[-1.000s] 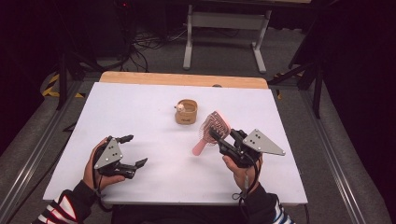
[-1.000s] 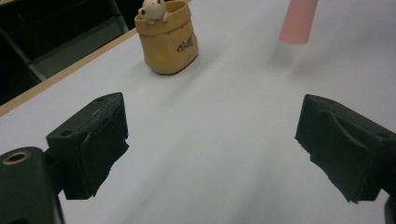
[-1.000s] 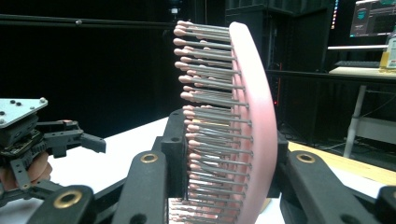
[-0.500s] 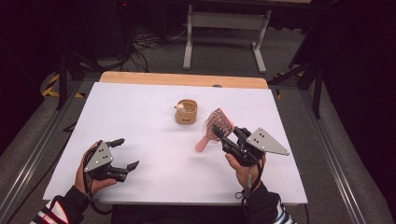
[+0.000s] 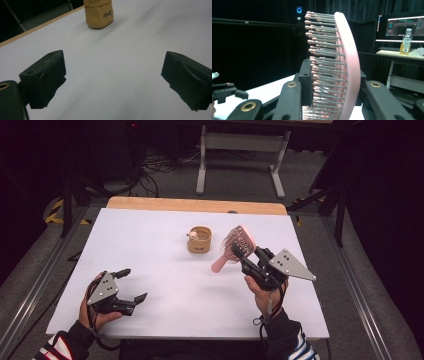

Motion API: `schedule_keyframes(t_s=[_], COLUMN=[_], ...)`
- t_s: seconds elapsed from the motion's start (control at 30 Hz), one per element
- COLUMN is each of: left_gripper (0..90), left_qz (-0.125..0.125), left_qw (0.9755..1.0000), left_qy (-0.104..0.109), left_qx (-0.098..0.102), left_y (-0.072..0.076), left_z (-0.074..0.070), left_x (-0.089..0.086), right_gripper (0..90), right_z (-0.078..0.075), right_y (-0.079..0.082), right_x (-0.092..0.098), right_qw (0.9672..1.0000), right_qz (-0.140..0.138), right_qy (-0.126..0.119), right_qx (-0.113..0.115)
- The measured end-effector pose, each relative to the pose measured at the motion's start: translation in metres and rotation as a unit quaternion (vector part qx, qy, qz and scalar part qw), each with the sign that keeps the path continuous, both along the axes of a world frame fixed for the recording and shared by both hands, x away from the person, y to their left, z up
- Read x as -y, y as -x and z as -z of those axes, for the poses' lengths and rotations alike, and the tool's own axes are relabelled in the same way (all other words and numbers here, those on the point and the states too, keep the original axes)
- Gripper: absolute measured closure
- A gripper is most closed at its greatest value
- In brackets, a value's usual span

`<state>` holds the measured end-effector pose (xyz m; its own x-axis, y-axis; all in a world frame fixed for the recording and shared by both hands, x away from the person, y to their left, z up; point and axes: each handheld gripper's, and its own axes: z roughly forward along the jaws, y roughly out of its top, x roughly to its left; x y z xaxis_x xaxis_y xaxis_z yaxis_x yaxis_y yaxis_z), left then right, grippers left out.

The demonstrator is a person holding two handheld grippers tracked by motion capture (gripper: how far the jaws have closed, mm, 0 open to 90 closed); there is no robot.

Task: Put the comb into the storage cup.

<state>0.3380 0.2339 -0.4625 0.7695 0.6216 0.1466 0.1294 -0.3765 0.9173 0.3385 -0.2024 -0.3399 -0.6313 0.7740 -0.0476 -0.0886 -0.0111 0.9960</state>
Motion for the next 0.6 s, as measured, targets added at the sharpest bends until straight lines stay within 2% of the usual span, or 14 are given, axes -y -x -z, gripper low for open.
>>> schedule_keyframes(t_s=[0.27, 0.37, 0.6], left_gripper=[5.3, 5.2, 5.0], left_qz=[-0.002, -0.003, 0.000], left_qw=[1.0000, 1.0000, 1.0000], left_qy=[-0.003, -0.006, -0.009], left_qx=[0.003, 0.002, 0.002], left_y=[-0.001, -0.001, -0.001], left_z=[0.001, 0.002, 0.002], left_x=[0.002, 0.002, 0.004], right_gripper=[63.9, 63.9, 63.9], right_z=[-0.016, -0.021, -0.031], right_y=[-0.010, -0.015, -0.028], right_x=[-0.004, -0.007, -0.012], right_qw=[0.9999, 0.9997, 0.9995], right_qz=[0.005, 0.009, 0.019], right_qy=[-0.005, 0.000, 0.001], right_qx=[0.015, 0.023, 0.026])
